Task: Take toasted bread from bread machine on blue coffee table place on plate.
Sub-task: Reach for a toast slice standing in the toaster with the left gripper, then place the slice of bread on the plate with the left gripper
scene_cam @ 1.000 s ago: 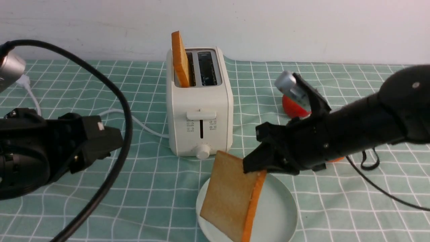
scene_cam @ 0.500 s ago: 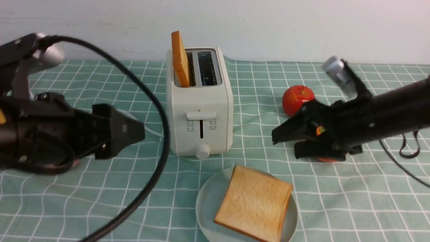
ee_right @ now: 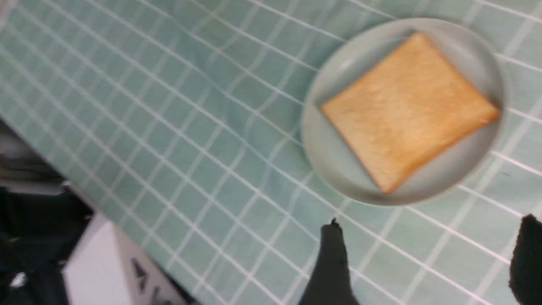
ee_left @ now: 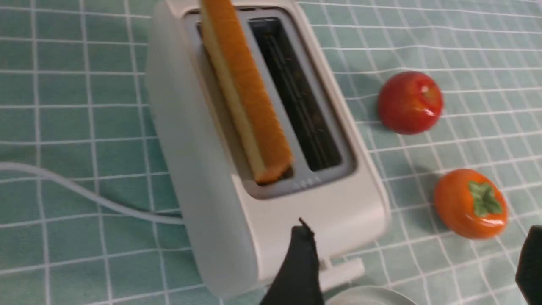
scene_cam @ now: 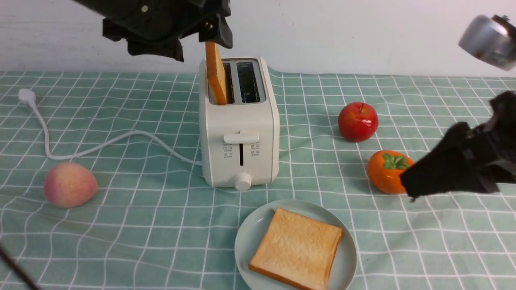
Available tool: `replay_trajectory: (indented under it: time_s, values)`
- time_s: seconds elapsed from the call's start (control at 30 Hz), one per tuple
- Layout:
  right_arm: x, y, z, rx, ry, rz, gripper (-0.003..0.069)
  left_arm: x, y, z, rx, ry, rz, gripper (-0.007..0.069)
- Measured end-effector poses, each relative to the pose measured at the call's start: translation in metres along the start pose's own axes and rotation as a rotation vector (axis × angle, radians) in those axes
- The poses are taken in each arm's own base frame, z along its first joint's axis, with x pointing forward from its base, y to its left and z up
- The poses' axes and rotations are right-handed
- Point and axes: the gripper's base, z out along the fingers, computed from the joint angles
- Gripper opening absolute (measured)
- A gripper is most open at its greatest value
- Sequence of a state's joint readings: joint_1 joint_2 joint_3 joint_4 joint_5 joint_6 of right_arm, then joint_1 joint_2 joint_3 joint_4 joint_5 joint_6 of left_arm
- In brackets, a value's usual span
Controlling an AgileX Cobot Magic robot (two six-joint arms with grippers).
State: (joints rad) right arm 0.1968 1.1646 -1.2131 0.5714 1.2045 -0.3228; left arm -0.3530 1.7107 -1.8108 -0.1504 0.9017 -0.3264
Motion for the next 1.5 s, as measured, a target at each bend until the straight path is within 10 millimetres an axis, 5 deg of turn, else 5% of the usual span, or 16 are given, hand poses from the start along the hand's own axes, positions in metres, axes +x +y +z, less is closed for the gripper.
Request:
replay_trajectory:
  time_s: [0.23,0.37,0.4,0.63,0.8,0.9,0.93,1.0,1.17,1.3,1.5]
  values:
    - [0.018,0.014,-0.035,0.137,-0.087,-0.014,0.0462,-0.022,0.013,0.093,-0.153,0.069,0.002,0.0542]
    - [0.019,0.016,-0.039,0.137,-0.101,-0.016,0.0448,-0.019,0.018,0.115,-0.167,0.090,0.011,0.0486]
    - [0.019,0.016,-0.039,0.138,-0.105,-0.017,0.0438,-0.017,0.019,0.118,-0.166,0.100,0.020,0.0415]
    - [0.017,0.018,-0.039,0.123,-0.126,-0.026,0.0393,-0.022,0.013,0.100,-0.146,0.104,0.089,0.0049]
    - [0.017,0.018,-0.039,0.122,-0.125,-0.050,0.0356,-0.034,0.002,0.054,-0.119,0.041,0.124,0.0057]
    - [0.014,0.017,-0.040,0.135,-0.161,-0.061,0.0323,-0.040,-0.018,-0.026,-0.032,-0.022,0.213,0.0057]
    - [0.014,0.017,-0.040,0.136,-0.168,-0.063,0.0320,-0.040,-0.018,-0.027,-0.028,-0.017,0.218,0.0057]
    - [0.011,0.016,-0.040,0.142,-0.194,-0.064,0.0304,-0.035,-0.032,-0.078,0.081,-0.040,0.277,0.0057]
    - [0.008,0.016,-0.041,0.149,-0.228,-0.065,0.0261,-0.007,-0.056,-0.134,0.389,-0.008,0.408,0.0057]
    - [0.008,0.016,-0.041,0.147,-0.235,-0.064,0.0243,0.020,-0.062,-0.123,0.603,0.105,0.398,0.0057]
    - [0.007,0.016,-0.041,0.148,-0.239,-0.065,0.0240,0.094,-0.029,-0.017,0.711,0.461,0.193,0.0057]
